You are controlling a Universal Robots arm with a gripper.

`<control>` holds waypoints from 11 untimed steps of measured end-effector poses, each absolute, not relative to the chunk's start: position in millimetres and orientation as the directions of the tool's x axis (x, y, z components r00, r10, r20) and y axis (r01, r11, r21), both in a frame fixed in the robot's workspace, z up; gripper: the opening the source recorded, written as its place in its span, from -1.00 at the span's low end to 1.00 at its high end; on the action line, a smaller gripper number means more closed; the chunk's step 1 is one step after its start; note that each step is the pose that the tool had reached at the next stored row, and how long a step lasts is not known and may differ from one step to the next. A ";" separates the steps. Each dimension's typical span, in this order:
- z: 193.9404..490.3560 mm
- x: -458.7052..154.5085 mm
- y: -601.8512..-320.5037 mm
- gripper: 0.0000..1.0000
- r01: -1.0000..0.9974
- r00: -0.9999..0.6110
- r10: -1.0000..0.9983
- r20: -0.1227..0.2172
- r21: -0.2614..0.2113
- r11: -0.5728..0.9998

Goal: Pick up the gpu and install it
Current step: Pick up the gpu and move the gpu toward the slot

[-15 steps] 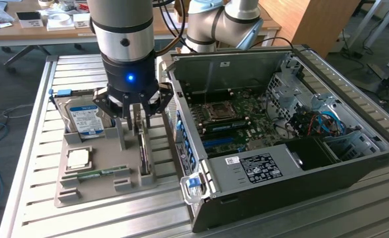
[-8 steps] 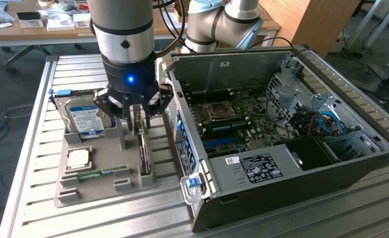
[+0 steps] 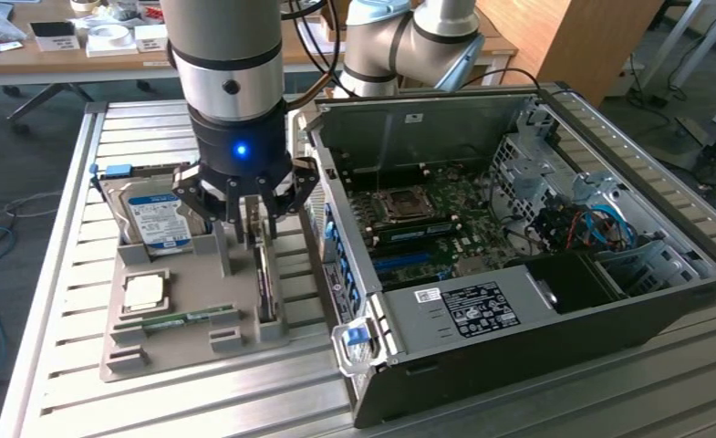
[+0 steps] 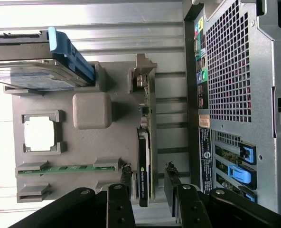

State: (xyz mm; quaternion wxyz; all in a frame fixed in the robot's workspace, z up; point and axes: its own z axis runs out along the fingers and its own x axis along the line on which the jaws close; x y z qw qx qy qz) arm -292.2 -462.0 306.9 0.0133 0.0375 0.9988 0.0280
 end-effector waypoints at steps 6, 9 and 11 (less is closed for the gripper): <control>306.4 -292.2 -462.0 -0.17 0.074 -0.997 0.076 -0.025 0.057 0.996; 306.1 -292.2 -462.0 -0.17 0.074 -0.997 0.076 -0.024 0.057 0.996; 305.9 -292.2 -462.0 -0.17 0.074 -0.997 0.076 -0.024 0.057 0.996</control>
